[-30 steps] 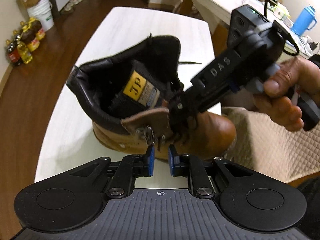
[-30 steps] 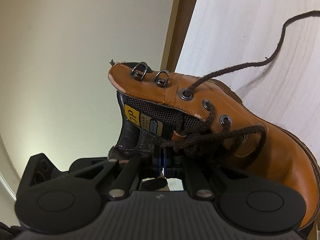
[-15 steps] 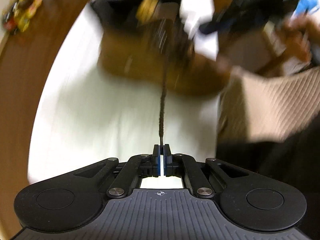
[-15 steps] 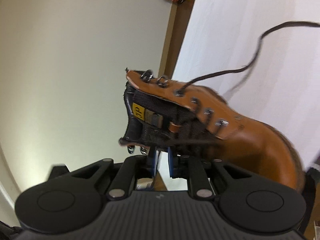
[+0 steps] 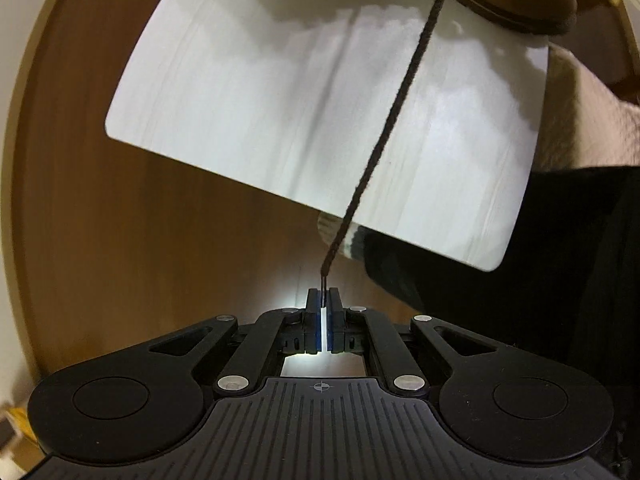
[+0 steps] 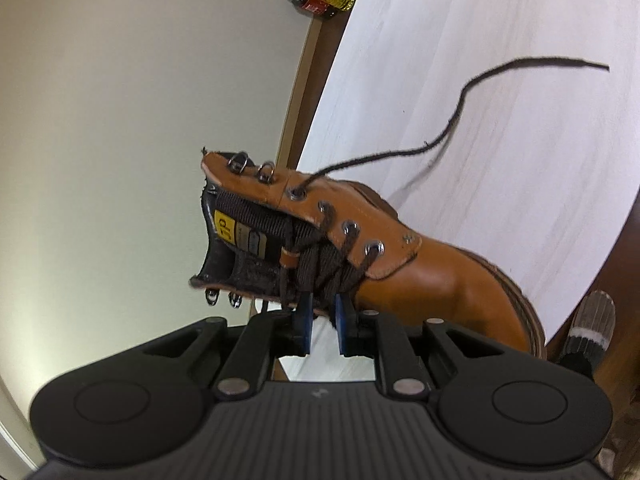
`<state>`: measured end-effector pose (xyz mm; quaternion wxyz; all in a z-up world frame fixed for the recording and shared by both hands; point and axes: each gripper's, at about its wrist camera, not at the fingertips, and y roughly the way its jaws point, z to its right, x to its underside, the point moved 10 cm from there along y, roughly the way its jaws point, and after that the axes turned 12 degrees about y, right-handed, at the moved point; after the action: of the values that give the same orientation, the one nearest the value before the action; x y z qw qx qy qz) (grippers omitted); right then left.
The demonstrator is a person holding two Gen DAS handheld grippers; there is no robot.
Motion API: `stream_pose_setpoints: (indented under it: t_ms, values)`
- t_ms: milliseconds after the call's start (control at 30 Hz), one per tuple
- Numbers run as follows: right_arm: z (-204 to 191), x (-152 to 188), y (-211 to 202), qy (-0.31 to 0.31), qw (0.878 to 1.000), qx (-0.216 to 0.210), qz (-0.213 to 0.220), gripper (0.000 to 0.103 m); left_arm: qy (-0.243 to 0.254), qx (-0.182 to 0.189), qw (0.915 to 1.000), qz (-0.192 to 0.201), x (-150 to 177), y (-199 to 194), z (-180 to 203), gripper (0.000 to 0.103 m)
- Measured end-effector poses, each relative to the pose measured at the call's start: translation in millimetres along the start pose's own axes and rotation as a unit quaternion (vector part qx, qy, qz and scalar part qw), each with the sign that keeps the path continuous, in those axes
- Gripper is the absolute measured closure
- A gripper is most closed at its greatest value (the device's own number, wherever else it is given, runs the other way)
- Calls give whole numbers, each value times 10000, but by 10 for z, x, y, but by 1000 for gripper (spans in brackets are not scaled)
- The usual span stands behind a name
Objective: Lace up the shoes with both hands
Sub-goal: 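Grasp a dark brown lace end with the left tool and pull it taut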
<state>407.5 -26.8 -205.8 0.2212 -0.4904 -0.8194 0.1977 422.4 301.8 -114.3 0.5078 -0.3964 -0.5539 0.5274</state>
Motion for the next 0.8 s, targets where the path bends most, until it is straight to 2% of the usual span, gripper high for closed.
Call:
stream_pose_setpoints:
  t_ms: [133, 233, 267, 333, 400, 433, 467, 567, 633, 700, 800]
  values:
    - [17, -126, -61, -177, 9995, 164, 202, 87, -146, 30, 9997, 192, -38, 61, 78, 101]
    - [77, -286, -157, -11, 9985, 205, 498, 86, -160, 43, 9994, 305, -111, 148, 93, 101]
    - [102, -348, -186, 114, 9978, 173, 627, 82, -146, 56, 9993, 342, -129, 158, 81, 101]
    - [146, -440, -221, 460, 9955, 32, 833, 75, -114, 112, 9989, 444, -178, 169, 56, 101]
    - [189, -503, -223, 884, 9907, -161, 1017, 73, -60, 147, 9983, 552, -231, 168, 65, 100]
    - [203, -526, -215, 1082, 9880, -272, 1071, 72, 0, 166, 9980, 606, -258, 161, 64, 97]
    - [204, -535, -201, 1236, 9857, -400, 1070, 70, 30, 131, 9981, 605, -269, 144, 55, 92]
    - [200, -570, -48, 1684, 9780, -797, 935, 69, 68, -57, 9983, 584, -295, 72, 26, 88]
    - [219, -577, 80, 1956, 9730, -970, 752, 69, 25, -250, 9954, 929, -456, -166, 72, 88]
    - [260, -576, 214, 2267, 9665, -1079, 534, 69, -32, -246, 9901, 1378, -673, -355, 168, 88]
    - [323, -616, 353, 2695, 9544, -1254, 287, 69, -76, -242, 9735, 2273, -1237, -645, 422, 83]
